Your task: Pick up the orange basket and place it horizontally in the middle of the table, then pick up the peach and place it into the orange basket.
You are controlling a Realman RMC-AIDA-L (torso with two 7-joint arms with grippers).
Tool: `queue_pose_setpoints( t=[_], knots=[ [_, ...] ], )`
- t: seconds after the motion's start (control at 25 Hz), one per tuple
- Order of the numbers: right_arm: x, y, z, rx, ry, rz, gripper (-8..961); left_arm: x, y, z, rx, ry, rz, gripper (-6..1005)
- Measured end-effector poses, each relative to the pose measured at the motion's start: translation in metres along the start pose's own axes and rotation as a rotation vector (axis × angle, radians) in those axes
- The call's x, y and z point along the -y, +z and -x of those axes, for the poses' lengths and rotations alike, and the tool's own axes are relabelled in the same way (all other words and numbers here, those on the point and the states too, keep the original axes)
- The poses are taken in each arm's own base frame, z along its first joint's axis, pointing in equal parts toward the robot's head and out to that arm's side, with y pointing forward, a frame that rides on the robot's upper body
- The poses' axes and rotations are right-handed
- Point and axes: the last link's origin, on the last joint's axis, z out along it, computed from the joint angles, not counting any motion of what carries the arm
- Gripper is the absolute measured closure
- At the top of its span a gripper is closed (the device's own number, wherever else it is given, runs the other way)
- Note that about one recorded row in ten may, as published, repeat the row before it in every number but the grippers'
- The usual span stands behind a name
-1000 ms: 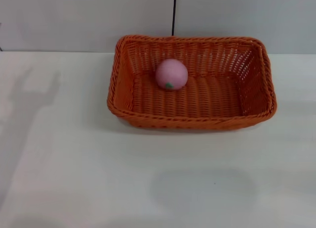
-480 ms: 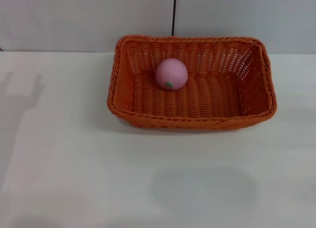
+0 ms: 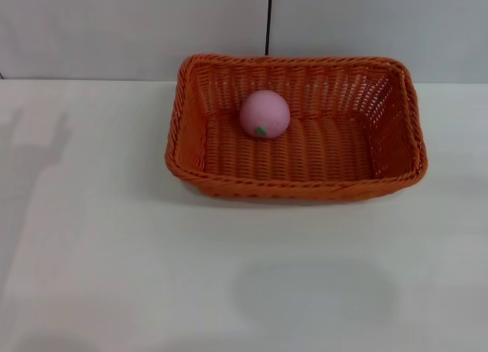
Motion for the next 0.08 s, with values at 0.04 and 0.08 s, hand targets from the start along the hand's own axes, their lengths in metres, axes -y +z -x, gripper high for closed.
queue_pose_setpoints(
  t=[0.04,0.08],
  knots=[
    [0.0007,-0.0004,0.0001,0.003,0.001,-0.006,416,0.0001,0.0000,-0.0001,0.000,0.001,-0.001,184],
    [0.0013,-0.0007,0.0005,0.007,0.002,-0.011,416,0.0002,0.0001,-0.0001,-0.001,0.001,-0.001,184]
  ],
)
